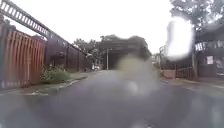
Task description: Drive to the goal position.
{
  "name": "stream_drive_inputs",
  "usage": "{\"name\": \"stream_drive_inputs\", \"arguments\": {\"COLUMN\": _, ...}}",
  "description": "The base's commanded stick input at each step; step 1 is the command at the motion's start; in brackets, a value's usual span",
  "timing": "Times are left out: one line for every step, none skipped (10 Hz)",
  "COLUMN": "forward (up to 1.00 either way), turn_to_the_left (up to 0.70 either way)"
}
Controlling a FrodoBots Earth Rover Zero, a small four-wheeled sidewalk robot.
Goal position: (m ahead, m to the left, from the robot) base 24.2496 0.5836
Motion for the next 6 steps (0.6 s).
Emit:
{"name": "stream_drive_inputs", "arguments": {"forward": 0.7, "turn_to_the_left": 0.0}}
{"name": "stream_drive_inputs", "arguments": {"forward": 0.7, "turn_to_the_left": 0.0}}
{"name": "stream_drive_inputs", "arguments": {"forward": 0.7, "turn_to_the_left": 0.0}}
{"name": "stream_drive_inputs", "arguments": {"forward": 0.7, "turn_to_the_left": 0.0}}
{"name": "stream_drive_inputs", "arguments": {"forward": 0.7, "turn_to_the_left": 0.0}}
{"name": "stream_drive_inputs", "arguments": {"forward": 0.7, "turn_to_the_left": 0.0}}
